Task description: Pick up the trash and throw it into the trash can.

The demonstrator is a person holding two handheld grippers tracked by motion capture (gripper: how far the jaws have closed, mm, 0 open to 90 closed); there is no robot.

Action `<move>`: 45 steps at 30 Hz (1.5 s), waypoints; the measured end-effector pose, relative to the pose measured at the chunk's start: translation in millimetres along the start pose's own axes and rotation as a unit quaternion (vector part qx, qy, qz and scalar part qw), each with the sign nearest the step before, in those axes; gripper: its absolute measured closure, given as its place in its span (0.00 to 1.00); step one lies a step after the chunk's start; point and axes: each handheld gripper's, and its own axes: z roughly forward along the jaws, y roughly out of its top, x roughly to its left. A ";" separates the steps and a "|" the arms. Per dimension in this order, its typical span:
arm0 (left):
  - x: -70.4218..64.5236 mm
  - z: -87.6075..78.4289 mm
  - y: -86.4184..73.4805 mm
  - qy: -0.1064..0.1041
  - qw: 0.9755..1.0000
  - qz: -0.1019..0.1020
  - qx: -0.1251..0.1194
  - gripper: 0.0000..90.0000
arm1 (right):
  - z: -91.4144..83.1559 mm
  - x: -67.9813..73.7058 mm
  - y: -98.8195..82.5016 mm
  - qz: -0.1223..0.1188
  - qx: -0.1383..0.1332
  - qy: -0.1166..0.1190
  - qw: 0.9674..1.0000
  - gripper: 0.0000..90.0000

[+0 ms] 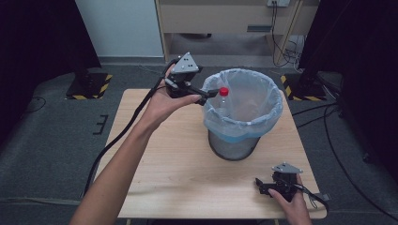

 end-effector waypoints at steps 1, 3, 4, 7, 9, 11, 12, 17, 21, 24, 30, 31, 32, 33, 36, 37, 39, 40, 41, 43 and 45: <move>0.0 0.0 0.0 0.000 1.000 0.000 0.000 0.05 | 0.0 0.0 0.0 0.000 0.000 0.000 1.000 0.00; 2.1 -4.0 -2.1 0.005 1.000 -0.002 0.000 0.05 | 0.0 -0.1 0.0 -0.001 0.000 0.000 1.000 0.00; 2.9 -5.2 -2.9 0.006 1.000 -0.003 -0.001 0.05 | 0.0 0.0 0.0 0.000 0.000 0.000 1.000 0.00; 7.1 -11.8 -8.3 0.015 1.000 -0.006 0.000 0.05 | 0.0 -0.1 0.0 -0.001 0.000 0.000 1.000 0.00; 8.2 -13.3 -9.8 0.018 1.000 -0.006 0.001 0.05 | 0.0 0.0 0.0 0.000 0.000 0.000 1.000 0.00; 10.6 -16.8 -13.8 0.020 1.000 -0.010 0.000 0.05 | 0.0 0.0 0.0 0.000 0.000 0.000 1.000 0.00; 11.5 -18.2 -15.8 0.021 1.000 -0.011 0.001 0.05 | 0.0 0.0 0.0 0.000 0.000 0.000 1.000 0.00; 16.7 -25.0 -26.1 0.026 0.999 -0.019 0.006 0.05 | 0.1 -0.1 0.1 0.000 0.000 -0.001 1.000 0.00; 20.6 -29.9 -34.2 0.033 0.999 -0.023 0.010 0.05 | 0.2 -0.2 0.1 -0.001 0.000 -0.001 1.000 0.00; 22.4 -32.5 -39.9 0.036 0.999 -0.024 0.015 0.05 | 0.1 -0.1 0.1 0.000 0.000 -0.001 1.000 0.00; 25.2 -33.9 -58.8 0.041 0.998 -0.034 0.030 0.04 | 0.1 -0.1 0.1 0.000 0.000 -0.001 1.000 0.00; 25.4 -32.9 -63.1 0.042 0.998 -0.034 0.035 0.04 | 0.1 -0.1 0.1 0.000 0.000 -0.001 1.000 0.00; 25.9 -30.9 -70.7 0.044 0.997 -0.034 0.047 0.04 | 0.2 0.1 0.1 0.001 0.000 -0.001 1.000 0.00; 25.9 -30.9 -70.7 0.044 0.997 -0.034 0.047 0.04 | 0.2 0.1 0.1 0.001 0.000 -0.001 1.000 0.00; 27.6 -25.3 -89.1 0.042 0.996 -0.044 0.061 0.04 | 0.1 -0.1 0.1 0.000 0.000 -0.001 1.000 0.00; 28.1 -23.7 -94.0 0.040 0.996 -0.051 0.063 0.04 | 0.1 0.0 0.1 0.000 0.000 -0.001 1.000 0.00; 28.8 -21.8 -100.1 0.038 0.995 -0.059 0.066 0.04 | 0.2 -0.1 0.1 -0.001 0.000 -0.001 1.000 0.00; 29.5 -19.3 -110.2 0.037 0.994 -0.065 0.074 0.04 | 0.2 0.0 0.1 0.001 0.000 -0.001 1.000 0.00; 29.5 -19.3 -110.2 0.037 0.994 -0.065 0.074 0.04 | 0.2 0.0 0.1 0.001 0.000 -0.001 1.000 0.00; 29.3 -17.2 -120.5 0.038 0.993 -0.069 0.082 0.04 | 0.2 -0.1 0.1 -0.001 0.000 -0.001 1.000 0.00; 28.6 -15.1 -130.7 0.037 0.992 -0.072 0.092 0.04 | 0.2 -0.1 0.1 -0.001 0.000 -0.001 1.000 0.00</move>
